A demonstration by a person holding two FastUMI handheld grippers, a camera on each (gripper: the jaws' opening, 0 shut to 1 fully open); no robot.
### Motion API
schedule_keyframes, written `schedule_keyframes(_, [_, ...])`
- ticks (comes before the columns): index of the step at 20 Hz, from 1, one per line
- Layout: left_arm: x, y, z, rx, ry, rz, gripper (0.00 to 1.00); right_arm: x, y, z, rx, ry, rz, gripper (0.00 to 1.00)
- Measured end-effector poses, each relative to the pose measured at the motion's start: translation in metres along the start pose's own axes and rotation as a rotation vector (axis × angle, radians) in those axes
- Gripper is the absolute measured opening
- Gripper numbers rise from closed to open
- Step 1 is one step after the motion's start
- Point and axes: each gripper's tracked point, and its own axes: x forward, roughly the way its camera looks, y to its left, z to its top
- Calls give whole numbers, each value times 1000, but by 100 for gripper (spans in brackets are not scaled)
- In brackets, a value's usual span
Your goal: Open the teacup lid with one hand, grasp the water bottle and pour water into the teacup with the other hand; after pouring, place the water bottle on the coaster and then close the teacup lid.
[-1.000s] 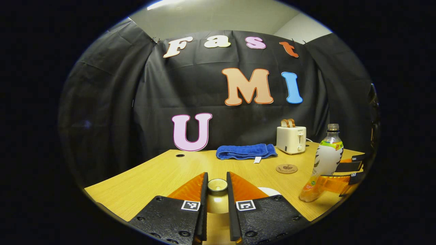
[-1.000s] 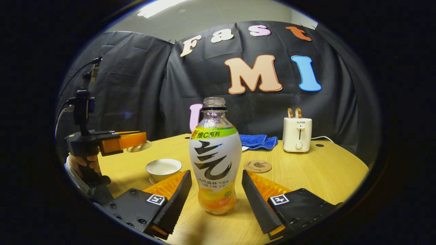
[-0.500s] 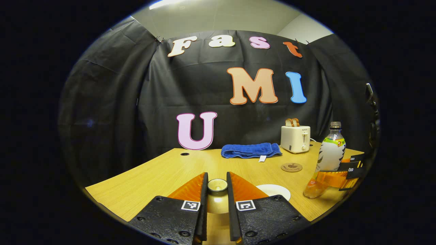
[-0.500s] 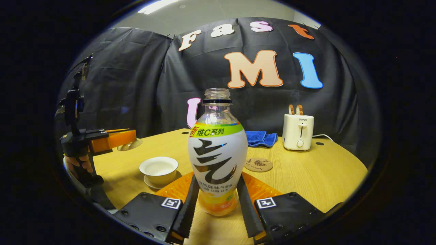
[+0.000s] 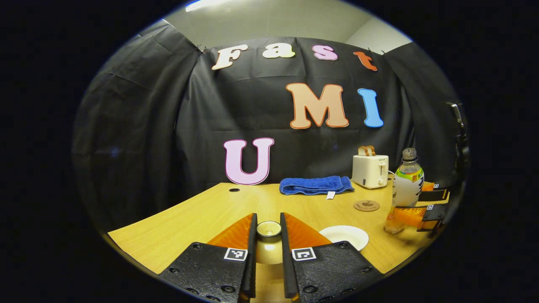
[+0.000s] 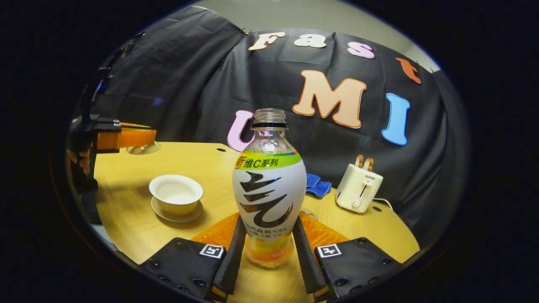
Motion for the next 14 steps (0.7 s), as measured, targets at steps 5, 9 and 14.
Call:
schedule_keyframes(5, [-1, 10, -2, -18, -2, 14, 23, 8, -2, 6, -275, -30, -42, 65])
schedule_keyframes(9, [-2, 21, -9, -25, 11, 33, 23, 11, 2, 4, -446, -34, -61, 66])
schedule_keyframes(14, [-2, 29, -13, -26, 13, 44, 23, 22, 8, 1, -635, -32, -73, 66])
